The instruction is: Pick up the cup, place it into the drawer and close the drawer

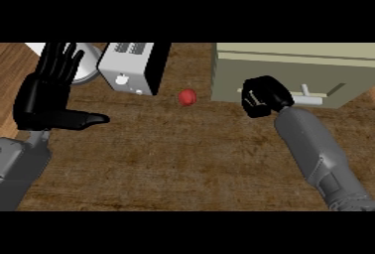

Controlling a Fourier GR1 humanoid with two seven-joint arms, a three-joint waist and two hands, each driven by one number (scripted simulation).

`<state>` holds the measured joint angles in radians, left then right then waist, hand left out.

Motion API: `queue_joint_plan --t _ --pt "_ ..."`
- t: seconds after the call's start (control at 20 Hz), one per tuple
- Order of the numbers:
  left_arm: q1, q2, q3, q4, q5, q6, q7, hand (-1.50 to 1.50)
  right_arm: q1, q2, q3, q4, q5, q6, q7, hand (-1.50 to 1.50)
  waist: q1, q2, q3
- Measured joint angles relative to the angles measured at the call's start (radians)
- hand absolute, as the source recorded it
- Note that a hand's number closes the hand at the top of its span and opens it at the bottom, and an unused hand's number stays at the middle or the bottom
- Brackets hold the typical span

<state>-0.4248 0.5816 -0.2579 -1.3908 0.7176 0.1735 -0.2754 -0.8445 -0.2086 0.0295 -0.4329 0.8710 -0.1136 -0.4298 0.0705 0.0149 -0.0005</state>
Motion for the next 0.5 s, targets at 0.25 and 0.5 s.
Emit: queue_joint_plan --t 0.25,0.5 --pt "0.006 -0.001 0.005 0.01 0.007 -0.046 -0.005 -1.5 -0.034 -0.017 -0.029 0.073 -0.025 0.041 -0.072 1.5 0.01 -0.002 -0.003" --pt "0.006 -0.004 0.005 0.006 0.013 -0.066 0.002 -1.5 -0.045 -0.035 -0.048 0.108 -0.045 0.081 -0.133 1.5 0.023 -0.002 -0.003"
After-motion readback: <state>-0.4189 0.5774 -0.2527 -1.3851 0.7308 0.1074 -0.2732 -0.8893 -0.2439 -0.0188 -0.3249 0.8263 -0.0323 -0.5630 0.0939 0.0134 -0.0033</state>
